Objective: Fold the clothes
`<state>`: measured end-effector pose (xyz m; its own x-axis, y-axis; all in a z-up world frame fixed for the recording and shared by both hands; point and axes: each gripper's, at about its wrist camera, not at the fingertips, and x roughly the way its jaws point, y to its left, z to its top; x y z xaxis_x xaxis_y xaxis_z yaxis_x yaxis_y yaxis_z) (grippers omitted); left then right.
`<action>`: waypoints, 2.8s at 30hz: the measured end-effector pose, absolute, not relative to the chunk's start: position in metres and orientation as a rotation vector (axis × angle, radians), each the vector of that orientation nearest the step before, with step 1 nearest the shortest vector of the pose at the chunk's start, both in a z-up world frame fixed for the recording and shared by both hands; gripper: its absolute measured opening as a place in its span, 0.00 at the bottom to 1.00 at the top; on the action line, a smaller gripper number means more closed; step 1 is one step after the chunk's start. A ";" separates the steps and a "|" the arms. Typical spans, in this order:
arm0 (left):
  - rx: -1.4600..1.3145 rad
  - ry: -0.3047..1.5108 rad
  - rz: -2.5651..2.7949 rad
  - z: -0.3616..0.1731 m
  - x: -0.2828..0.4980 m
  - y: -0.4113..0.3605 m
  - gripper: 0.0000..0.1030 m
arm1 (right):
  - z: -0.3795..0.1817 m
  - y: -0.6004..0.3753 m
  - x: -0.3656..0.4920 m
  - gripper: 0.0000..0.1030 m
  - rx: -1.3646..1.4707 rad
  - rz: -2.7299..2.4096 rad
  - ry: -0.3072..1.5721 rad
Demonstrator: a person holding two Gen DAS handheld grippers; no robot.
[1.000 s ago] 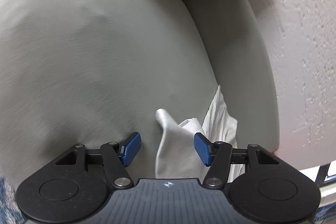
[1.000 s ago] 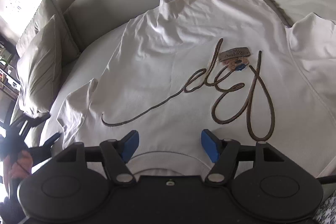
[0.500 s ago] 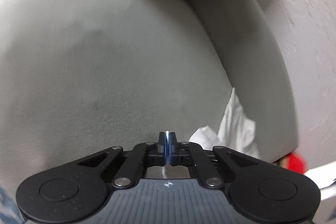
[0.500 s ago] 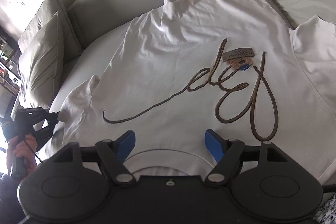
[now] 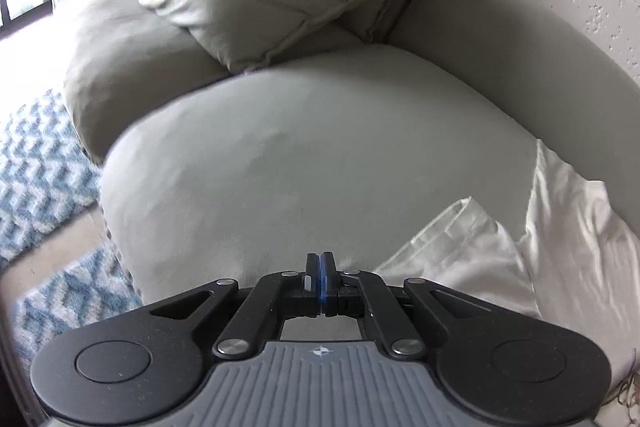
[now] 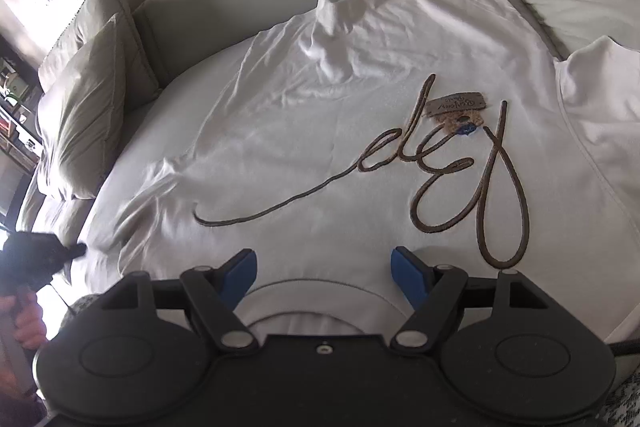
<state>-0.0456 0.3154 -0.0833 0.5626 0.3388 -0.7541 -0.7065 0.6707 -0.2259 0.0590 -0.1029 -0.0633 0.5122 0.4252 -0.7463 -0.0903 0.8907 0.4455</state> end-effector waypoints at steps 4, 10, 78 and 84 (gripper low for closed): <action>-0.593 0.686 0.568 -0.070 -0.052 0.323 0.19 | -0.065 -0.108 0.058 0.73 0.407 0.334 0.987; -0.333 0.755 0.410 -0.053 0.025 0.307 0.47 | -0.065 -0.106 0.059 0.77 0.408 0.335 0.989; -0.449 0.910 0.506 -0.082 0.000 0.301 0.04 | -0.032 -0.082 -0.006 0.59 0.105 0.630 0.894; -0.444 0.908 0.377 -0.062 -0.035 0.271 0.41 | -0.025 -0.092 -0.017 0.59 0.062 0.633 0.883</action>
<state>-0.0349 0.2712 -0.0616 0.5620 0.1251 -0.8176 -0.4904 0.8464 -0.2076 -0.0167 -0.0916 -0.0254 0.4656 0.5398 -0.7013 -0.4901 0.8171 0.3036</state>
